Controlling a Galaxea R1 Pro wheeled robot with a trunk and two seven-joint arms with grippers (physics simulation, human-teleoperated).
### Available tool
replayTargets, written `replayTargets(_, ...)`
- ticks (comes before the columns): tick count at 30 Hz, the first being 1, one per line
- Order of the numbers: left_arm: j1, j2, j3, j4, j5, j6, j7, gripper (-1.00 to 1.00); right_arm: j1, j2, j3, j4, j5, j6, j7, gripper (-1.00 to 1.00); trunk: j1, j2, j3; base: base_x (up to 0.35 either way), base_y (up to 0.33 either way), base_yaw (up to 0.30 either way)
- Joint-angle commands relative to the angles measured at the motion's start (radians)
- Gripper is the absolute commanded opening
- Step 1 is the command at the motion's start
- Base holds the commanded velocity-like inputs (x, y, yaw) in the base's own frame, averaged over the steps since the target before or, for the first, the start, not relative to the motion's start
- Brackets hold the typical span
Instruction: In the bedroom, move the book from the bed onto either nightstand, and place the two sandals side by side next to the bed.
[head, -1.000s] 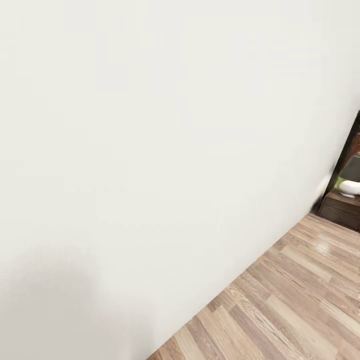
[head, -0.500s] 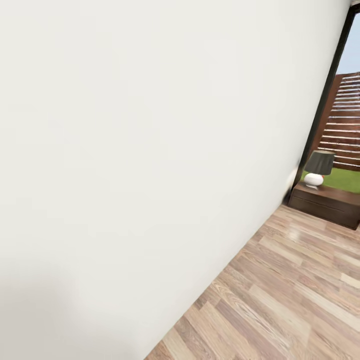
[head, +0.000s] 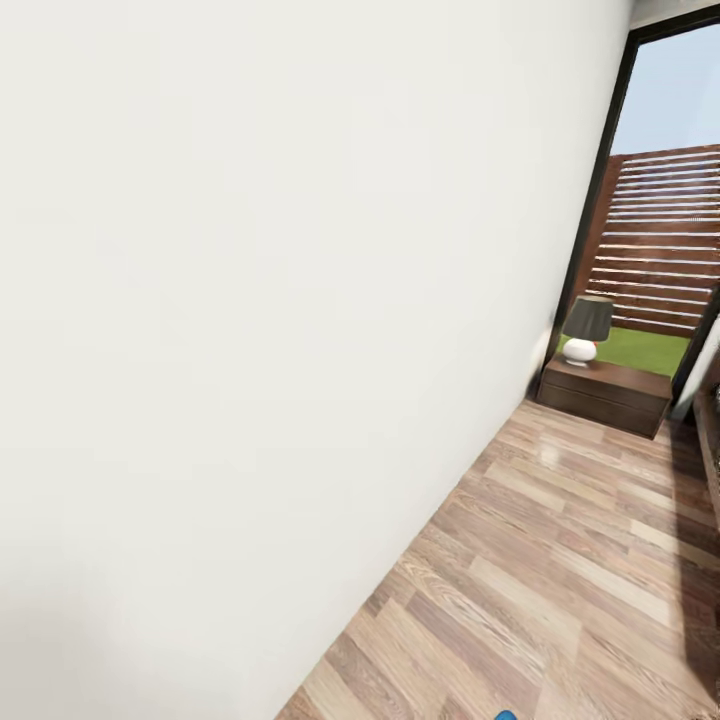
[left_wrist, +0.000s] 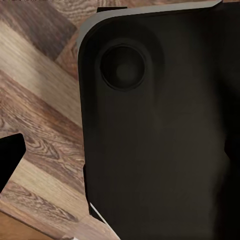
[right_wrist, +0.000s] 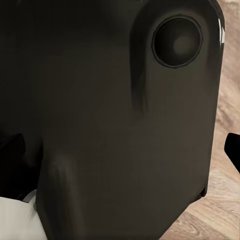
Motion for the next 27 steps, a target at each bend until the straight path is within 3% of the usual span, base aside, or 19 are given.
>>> replayTargets(1, -0.001, 0.0, -0.001, 0.001, -0.001, -0.004, 0.0, 1.0, 0.0, 0.0, -0.005, 0.0, -0.001, -0.002, 0.001, 1.0, 0.0, -0.001, -0.001, 0.0, 0.0, -0.065)
replayTargets(16, -0.001, 0.001, -0.001, 0.001, -0.001, -0.004, 0.0, 1.0, 0.0, 0.004, -0.01, 0.0, -0.001, -0.044, 0.0, 1.0, 0.0, -0.001, -0.001, 0.0, 0.0, -0.035)
replayTargets(22, -0.001, 0.002, -0.001, -0.002, -0.002, -0.004, 0.0, 1.0, -0.001, 0.006, -0.089, 0.0, 0.0, -0.046, 0.002, 1.0, 0.0, -0.001, -0.001, 0.0, 0.0, -0.216)
replayTargets(27, -0.001, 0.002, -0.002, -0.015, -0.002, -0.006, 0.001, 1.0, -0.001, 0.006, -0.119, -0.001, 0.0, -0.047, 0.003, 1.0, 0.0, -0.001, -0.001, 0.0, 0.0, -0.275)
